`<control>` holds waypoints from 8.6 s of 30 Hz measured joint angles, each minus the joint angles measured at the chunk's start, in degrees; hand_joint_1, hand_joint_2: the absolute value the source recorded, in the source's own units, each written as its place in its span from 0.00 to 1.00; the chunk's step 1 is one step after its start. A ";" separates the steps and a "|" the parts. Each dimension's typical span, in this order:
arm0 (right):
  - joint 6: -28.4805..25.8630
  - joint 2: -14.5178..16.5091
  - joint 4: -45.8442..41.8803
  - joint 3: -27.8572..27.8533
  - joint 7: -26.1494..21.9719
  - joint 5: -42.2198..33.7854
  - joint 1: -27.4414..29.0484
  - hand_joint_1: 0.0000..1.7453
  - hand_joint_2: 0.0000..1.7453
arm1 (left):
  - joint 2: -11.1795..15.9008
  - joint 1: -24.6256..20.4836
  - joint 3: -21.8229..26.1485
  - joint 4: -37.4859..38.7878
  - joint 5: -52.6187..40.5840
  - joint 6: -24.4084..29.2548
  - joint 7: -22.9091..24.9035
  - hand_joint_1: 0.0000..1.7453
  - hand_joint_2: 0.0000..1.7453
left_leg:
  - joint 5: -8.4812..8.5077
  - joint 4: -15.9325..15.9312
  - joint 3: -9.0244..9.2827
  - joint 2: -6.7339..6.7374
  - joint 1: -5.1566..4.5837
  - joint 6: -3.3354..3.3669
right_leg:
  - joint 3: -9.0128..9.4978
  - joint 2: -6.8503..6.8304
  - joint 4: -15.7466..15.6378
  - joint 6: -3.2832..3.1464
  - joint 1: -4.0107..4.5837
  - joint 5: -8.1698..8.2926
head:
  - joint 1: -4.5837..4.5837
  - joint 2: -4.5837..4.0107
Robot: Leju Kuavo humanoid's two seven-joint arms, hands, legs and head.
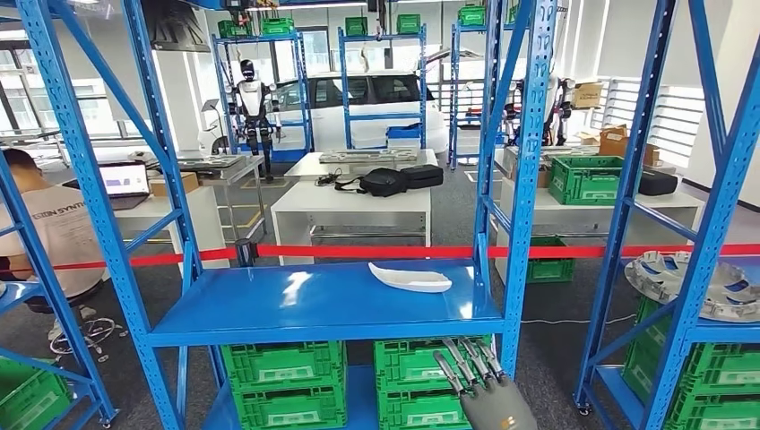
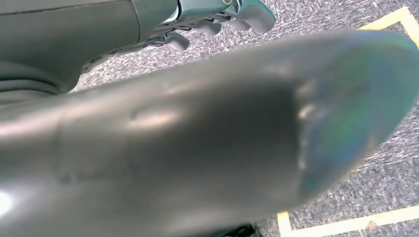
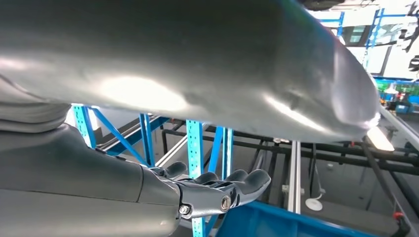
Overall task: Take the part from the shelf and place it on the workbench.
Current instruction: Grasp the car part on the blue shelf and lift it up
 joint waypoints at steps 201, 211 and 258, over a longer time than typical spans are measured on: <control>5.67 1.50 11.41 -2.26 -6.33 -12.59 -3.70 0.00 0.00 | -1.11 1.02 5.72 0.70 -1.66 1.69 0.78 0.00 0.00 | 7.28 -15.10 4.88 -0.21 -0.78 1.38 | 2.23 -0.17 -2.37 -0.36 0.83 -0.34 | 0.39 0.57; 10.76 1.53 19.30 -6.40 -12.24 -20.67 -4.09 0.00 0.00 | -1.14 0.87 5.75 0.65 -2.68 1.72 1.66 0.00 0.00 | 7.31 -15.07 4.97 -0.19 -0.77 1.51 | 2.34 -0.16 -2.50 1.09 0.76 -0.27 | 0.40 0.57; 17.27 2.39 30.92 -5.74 -17.11 -26.78 -7.88 0.00 0.00 | -2.25 0.33 8.56 0.59 -2.67 8.39 4.65 0.00 1.00 | 8.94 -14.35 2.95 -0.24 0.99 -1.50 | 0.80 0.51 0.51 1.69 -1.22 -0.73 | 0.34 0.57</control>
